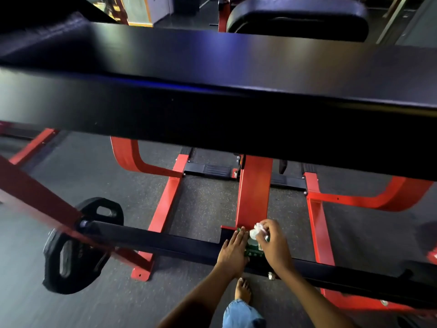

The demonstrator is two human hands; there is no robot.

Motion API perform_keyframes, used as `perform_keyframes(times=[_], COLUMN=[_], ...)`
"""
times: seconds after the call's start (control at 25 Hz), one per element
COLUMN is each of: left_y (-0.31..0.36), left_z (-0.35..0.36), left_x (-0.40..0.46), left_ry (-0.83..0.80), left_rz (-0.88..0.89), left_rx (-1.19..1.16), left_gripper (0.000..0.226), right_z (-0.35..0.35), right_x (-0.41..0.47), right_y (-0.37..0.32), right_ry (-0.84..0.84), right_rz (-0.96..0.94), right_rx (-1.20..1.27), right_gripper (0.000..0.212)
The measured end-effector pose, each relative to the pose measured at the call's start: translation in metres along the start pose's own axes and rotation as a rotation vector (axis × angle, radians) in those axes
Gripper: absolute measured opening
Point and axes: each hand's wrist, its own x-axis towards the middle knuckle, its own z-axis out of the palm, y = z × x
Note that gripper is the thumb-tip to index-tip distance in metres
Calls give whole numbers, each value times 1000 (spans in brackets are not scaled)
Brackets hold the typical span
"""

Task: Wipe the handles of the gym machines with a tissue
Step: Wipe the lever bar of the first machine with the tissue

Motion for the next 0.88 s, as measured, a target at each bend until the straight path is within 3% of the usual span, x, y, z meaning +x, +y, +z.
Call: perform_keyframes(times=[0.16, 0.24, 0.4, 0.48, 0.6, 0.72, 0.88], left_y=[3, 2, -5, -11, -21, -31, -43], left_z=[-18, -29, -58, -69, -73, -72, -61], left_x=[-19, -34, -76, -106, -157, -227, -320], left_ry=[83, 137, 319, 396, 518, 602, 606], left_rz=[-38, -55, -118, -174, -241, -358, -579], left_rx=[-1, 7, 7, -8, 3, -26, -12], left_gripper=[84, 84, 80, 77, 76, 75, 63], right_z=[-15, -21, -23, -20, -14, -3, 25], right_x=[-7, -9, -18, -28, -48, -79, -127], right_y=[-20, -32, -71, -94, -130, -165, -206], right_ry=[31, 9, -88, -105, -110, -129, -254], right_rz=[77, 0, -199, -308, -325, -462, -518], right_rx=[-27, -80, -128, -86, 32, 33, 51], right_gripper=[17, 28, 21, 26, 40, 20, 16])
